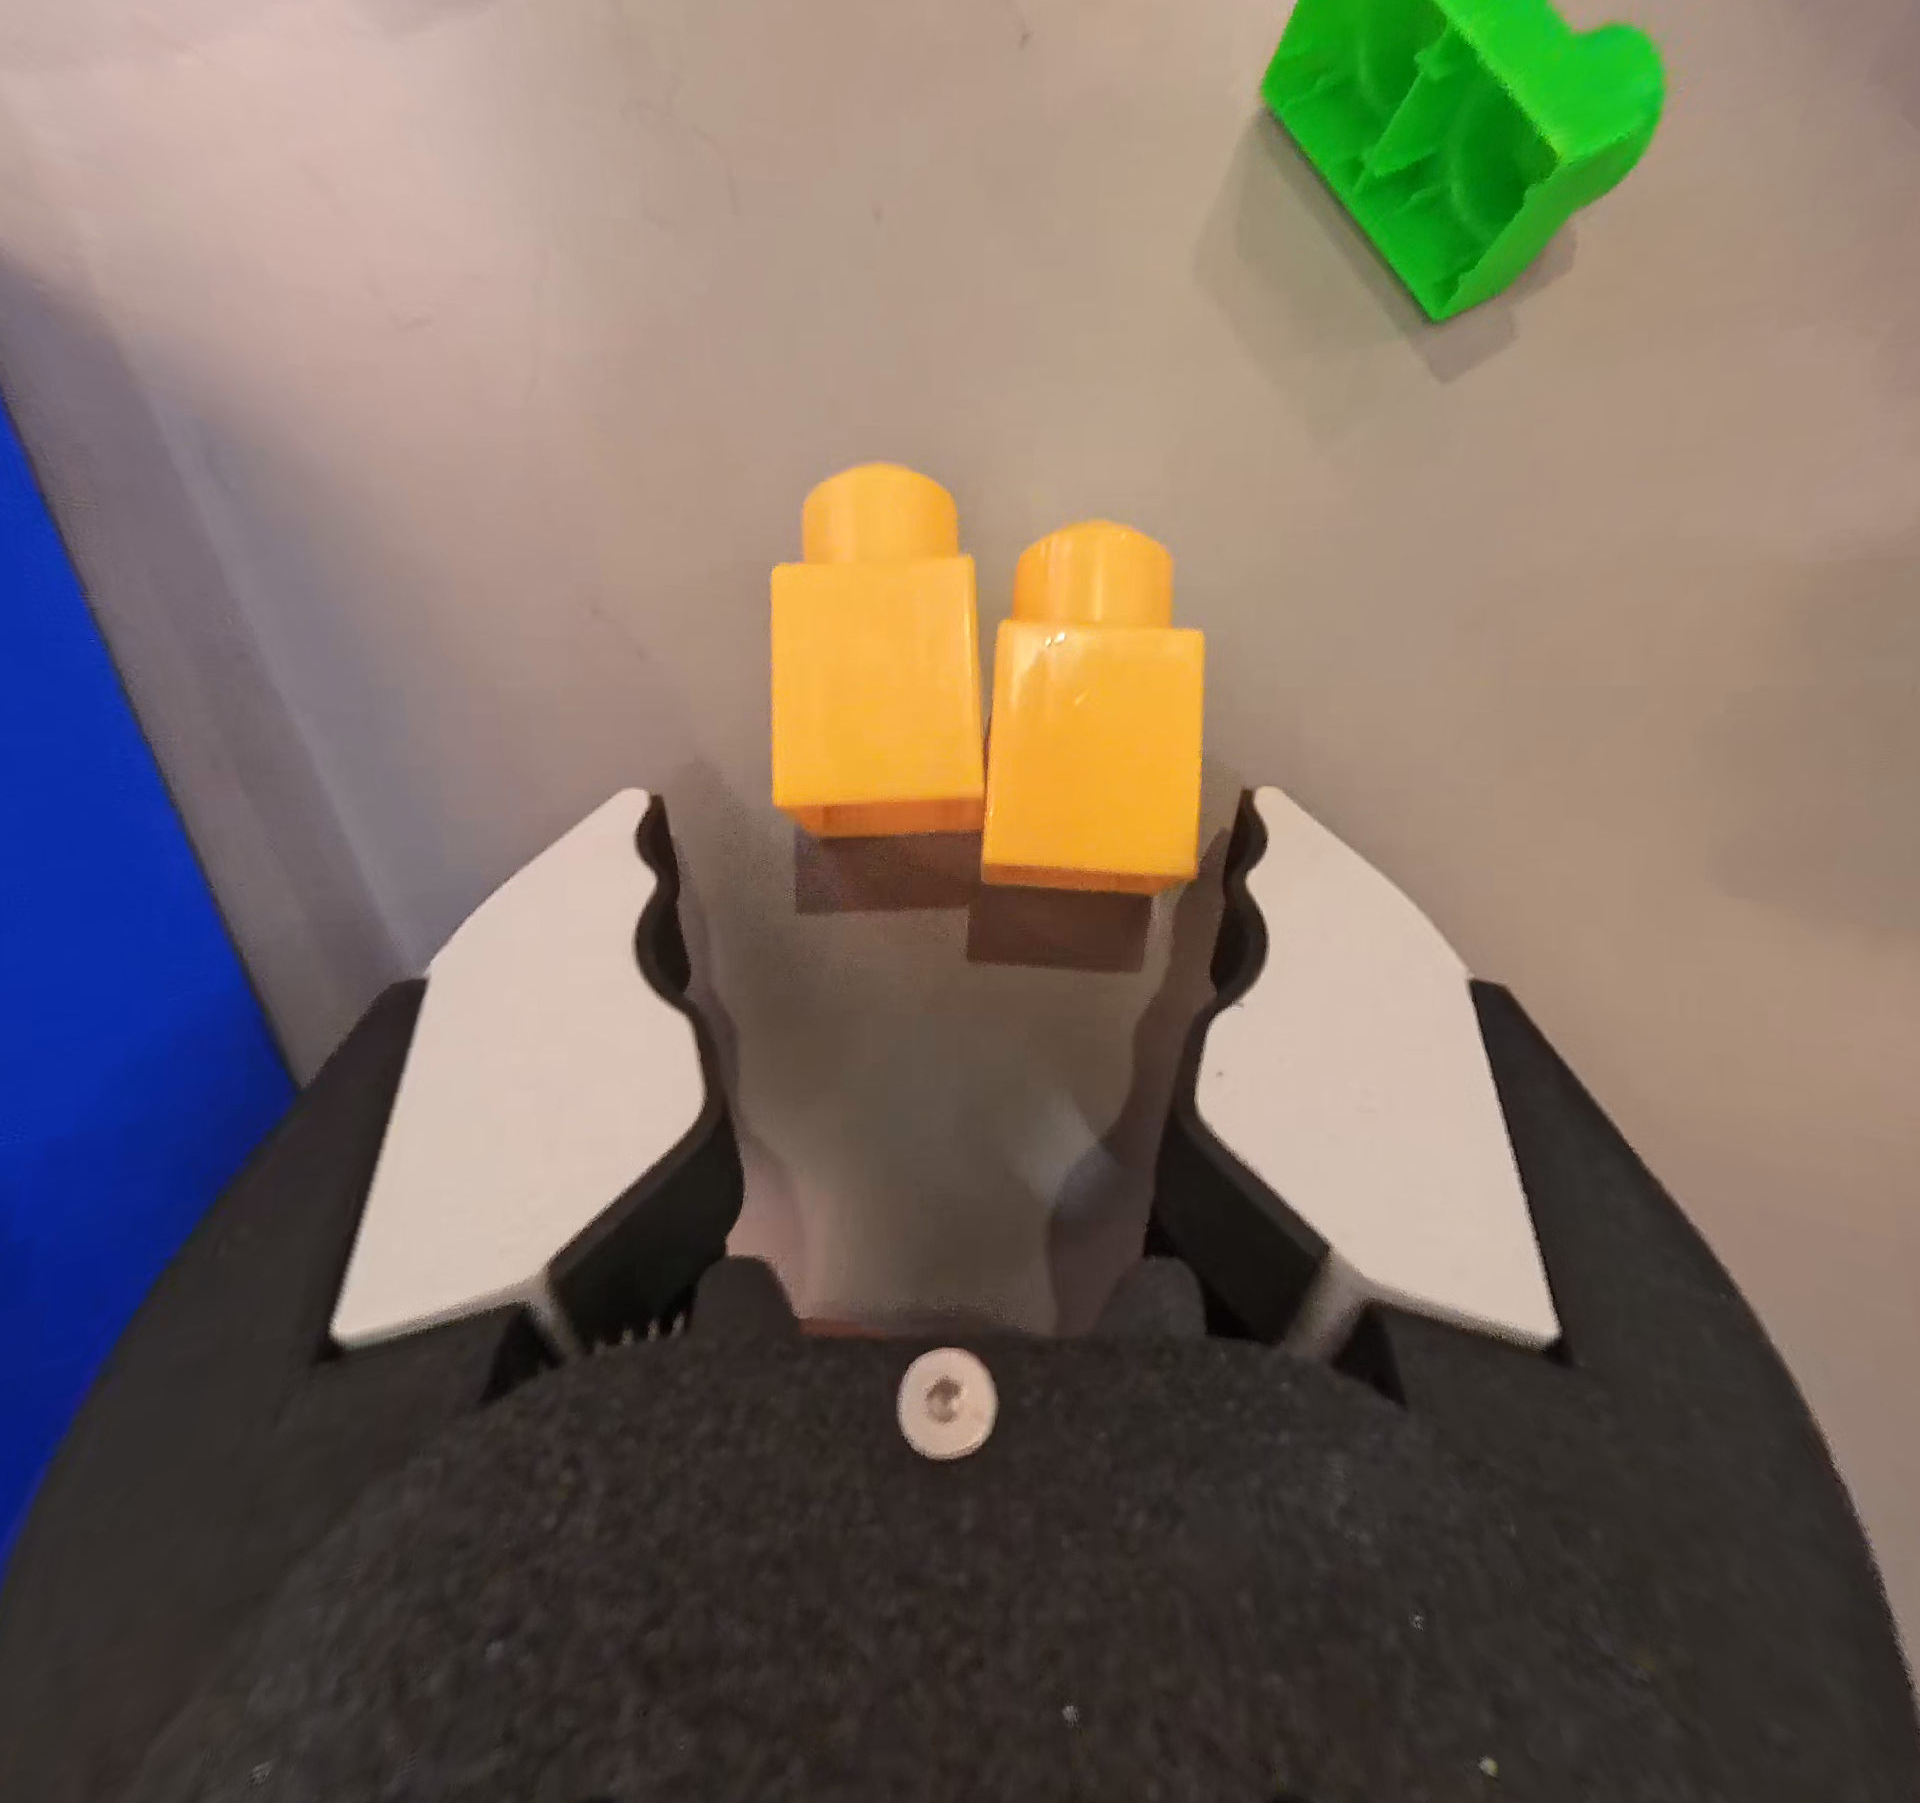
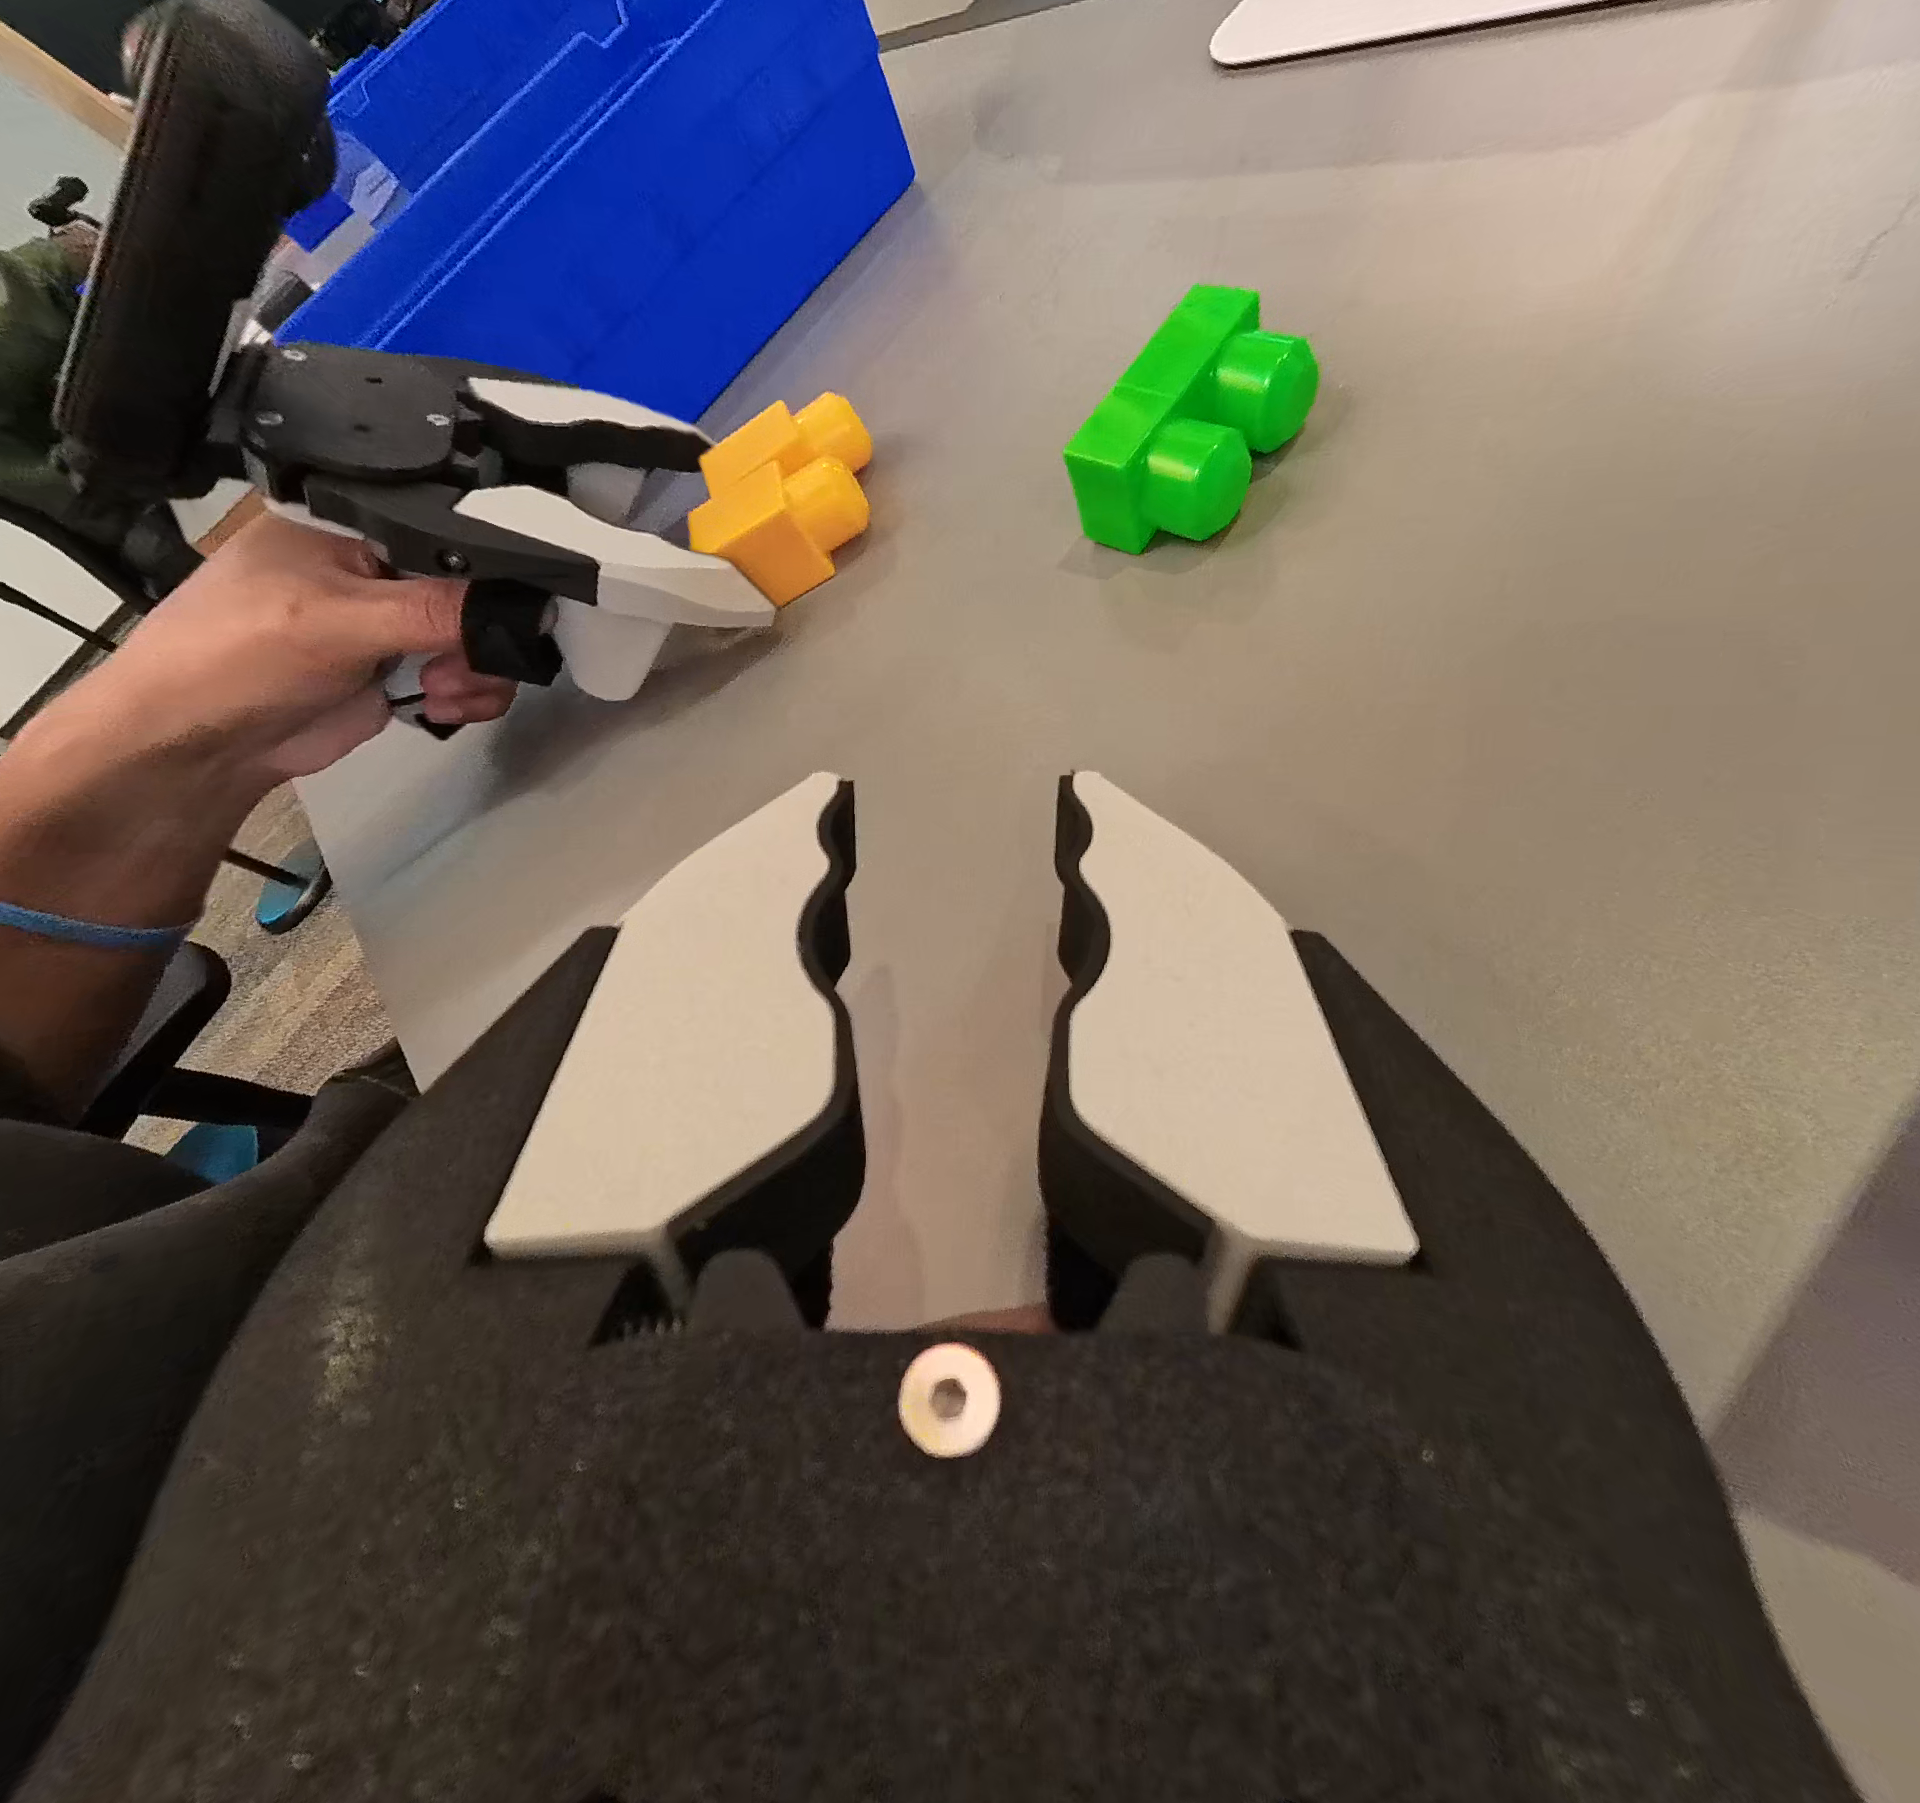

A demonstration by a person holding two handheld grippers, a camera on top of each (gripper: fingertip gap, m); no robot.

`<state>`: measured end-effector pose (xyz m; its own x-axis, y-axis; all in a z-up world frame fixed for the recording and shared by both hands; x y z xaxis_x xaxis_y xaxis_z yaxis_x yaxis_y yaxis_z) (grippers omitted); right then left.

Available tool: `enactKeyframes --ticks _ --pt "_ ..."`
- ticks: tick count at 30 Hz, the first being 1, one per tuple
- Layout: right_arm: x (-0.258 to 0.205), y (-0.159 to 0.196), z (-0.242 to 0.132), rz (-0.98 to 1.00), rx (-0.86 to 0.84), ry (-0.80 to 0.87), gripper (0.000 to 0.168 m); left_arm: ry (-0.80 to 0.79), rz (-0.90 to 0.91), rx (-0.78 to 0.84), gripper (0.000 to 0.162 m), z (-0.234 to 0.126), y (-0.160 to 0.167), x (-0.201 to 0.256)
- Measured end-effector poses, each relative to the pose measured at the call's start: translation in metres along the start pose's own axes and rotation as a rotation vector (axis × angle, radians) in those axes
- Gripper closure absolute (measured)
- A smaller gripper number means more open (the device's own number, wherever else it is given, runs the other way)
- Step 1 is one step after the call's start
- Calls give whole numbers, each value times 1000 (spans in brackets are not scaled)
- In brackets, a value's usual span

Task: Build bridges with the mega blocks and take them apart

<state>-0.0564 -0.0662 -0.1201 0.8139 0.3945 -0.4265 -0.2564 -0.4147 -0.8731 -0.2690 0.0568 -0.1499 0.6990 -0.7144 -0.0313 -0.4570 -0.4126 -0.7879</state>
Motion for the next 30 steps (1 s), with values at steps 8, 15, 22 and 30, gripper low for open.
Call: enactKeyframes --ticks 8,15,22,30 --pt "-1 -1 -1 -4 0 3 132 18 -21 13 68 14 -9 1" --pt "-3 0 0 -8 -6 -2 132 43 0 -23 87 19 -16 7" --pt "1 0 -1 0 -4 6 132 63 45 -38 87 10 -11 7" --pt "8 -21 8 -40 -34 -6 131 67 186 278 87 -27 -18 3"
Point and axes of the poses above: each gripper's, where its closed fingertips meet, z out along the fingers, y out of its underside, x = y × z across the jaws, the point moved 5 cm from there along -z, back along the fingers, and after that the axes turned 11 degrees about x, right-handed, at the moved point
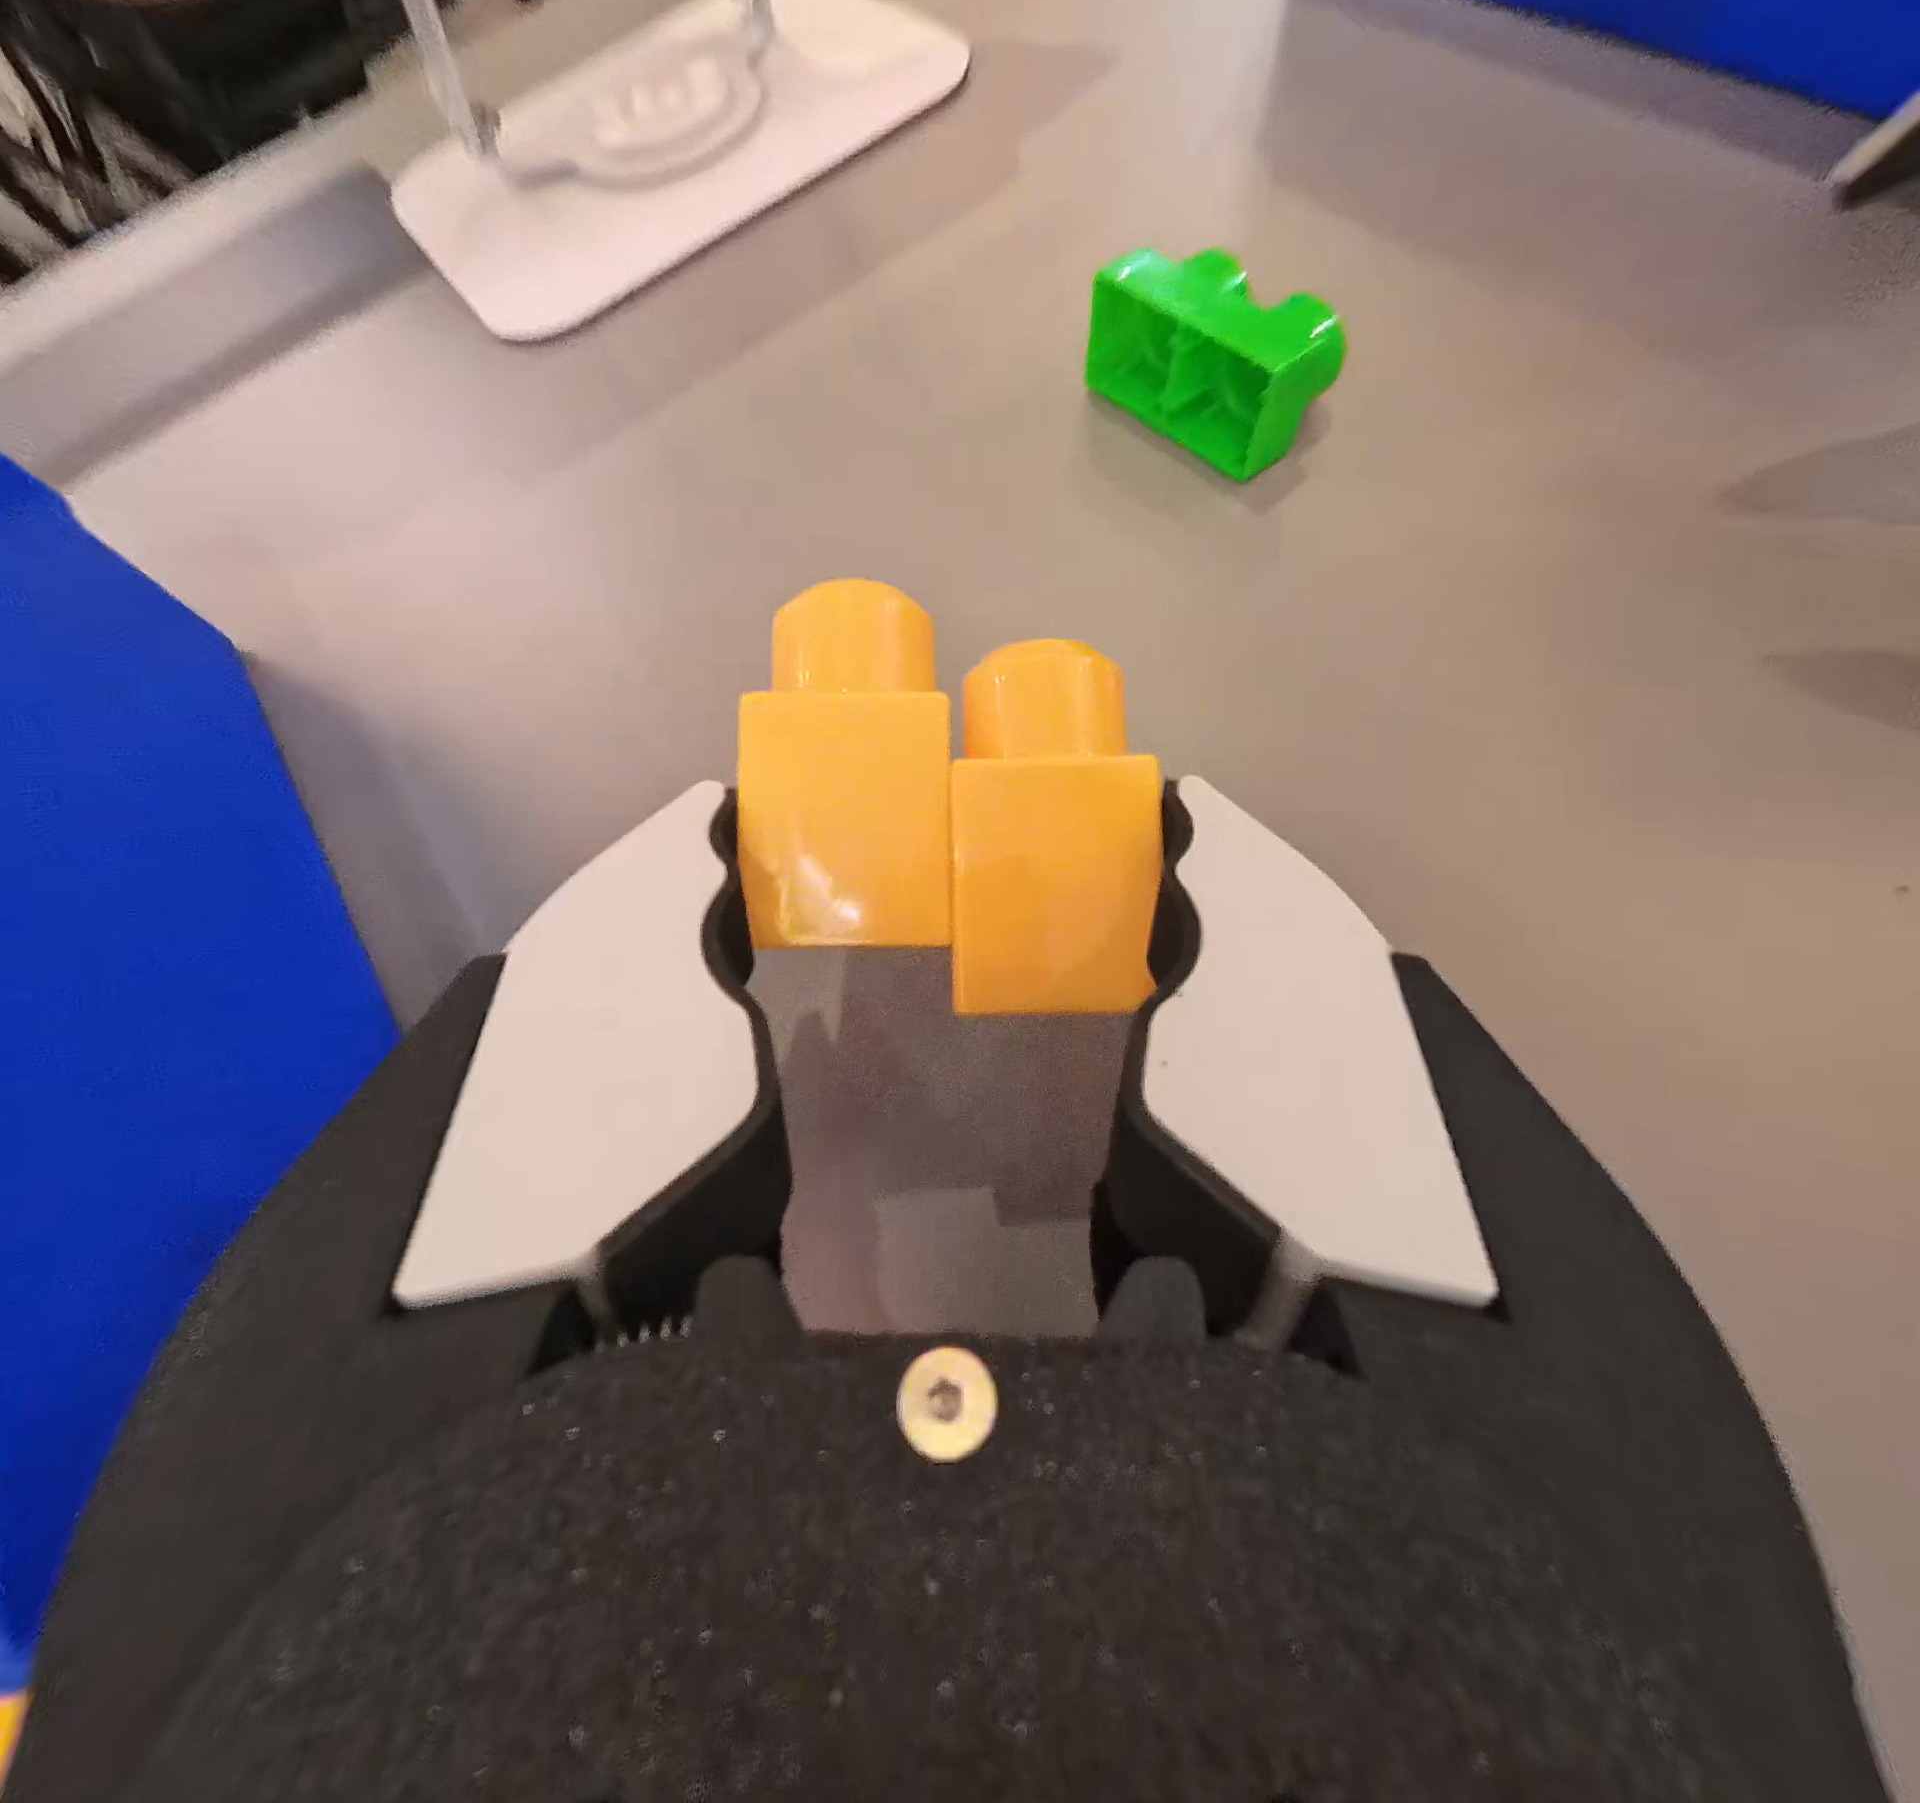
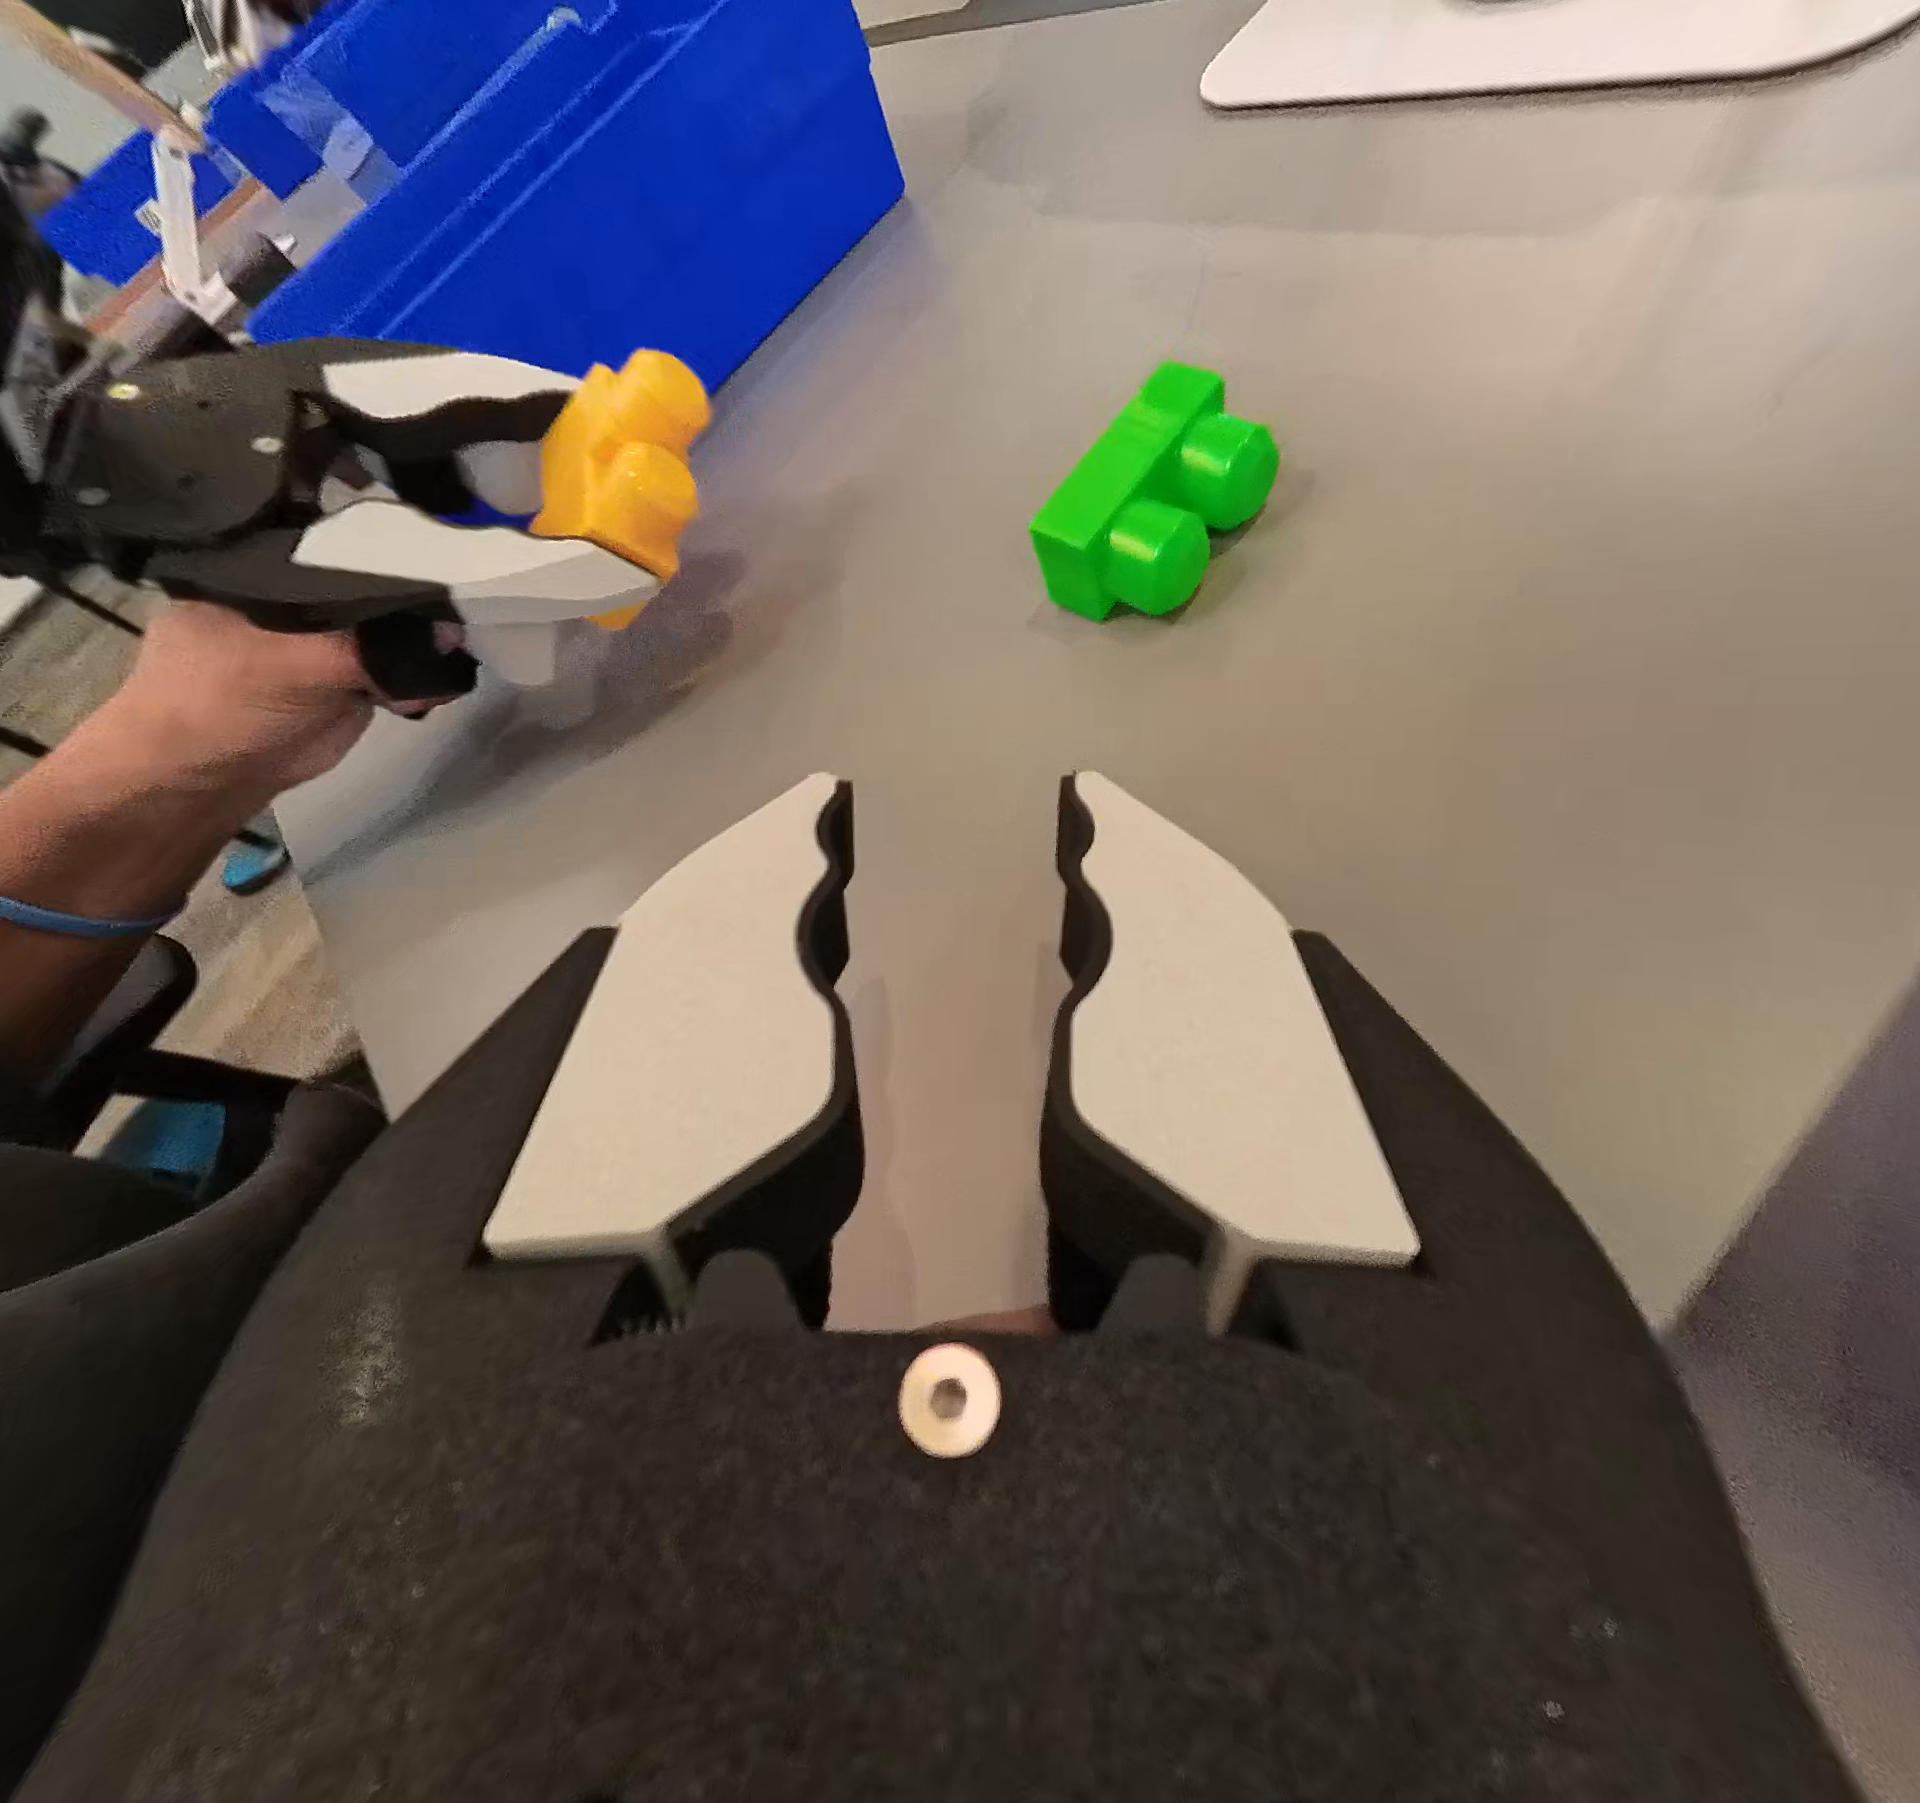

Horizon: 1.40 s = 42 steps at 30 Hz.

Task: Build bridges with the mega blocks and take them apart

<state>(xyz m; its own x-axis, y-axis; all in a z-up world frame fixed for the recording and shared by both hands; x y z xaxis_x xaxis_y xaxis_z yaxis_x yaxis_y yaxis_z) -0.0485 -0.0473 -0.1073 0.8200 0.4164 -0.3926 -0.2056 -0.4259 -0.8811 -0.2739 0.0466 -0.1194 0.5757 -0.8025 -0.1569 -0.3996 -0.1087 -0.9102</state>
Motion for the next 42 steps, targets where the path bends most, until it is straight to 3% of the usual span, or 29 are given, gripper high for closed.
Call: enactKeyframes --ticks 6,15,21,25,29,33,37,39,42 --pt "18 -17 39 -256 -146 -20 121 118 77 49 87 -11 1 10" --pt "45 -23 101 -602 -299 -91 79 185 76 52 87 -15 2 15" --pt "37 -20 112 -732 -496 -34 84 199 48 49 87 -19 6 7" --pt "30 -43 97 -954 -654 -13 90 203 24 45 87 -20 11 3" --pt "38 -57 106 -914 -697 -247 103 237 4 40 87 -17 13 7" --pt "55 -61 112 -755 -736 -344 98 251 21 5 87 -15 18 13" --pt "62 -56 113 -702 -750 -307 96 253 33 -12 87 -15 18 17" --pt "61 -49 119 -547 -738 -240 90 260 31 -16 87 -14 16 19" --pt "54 -42 119 -255 -636 -148 98 272 37 -24 87 -13 16 24"
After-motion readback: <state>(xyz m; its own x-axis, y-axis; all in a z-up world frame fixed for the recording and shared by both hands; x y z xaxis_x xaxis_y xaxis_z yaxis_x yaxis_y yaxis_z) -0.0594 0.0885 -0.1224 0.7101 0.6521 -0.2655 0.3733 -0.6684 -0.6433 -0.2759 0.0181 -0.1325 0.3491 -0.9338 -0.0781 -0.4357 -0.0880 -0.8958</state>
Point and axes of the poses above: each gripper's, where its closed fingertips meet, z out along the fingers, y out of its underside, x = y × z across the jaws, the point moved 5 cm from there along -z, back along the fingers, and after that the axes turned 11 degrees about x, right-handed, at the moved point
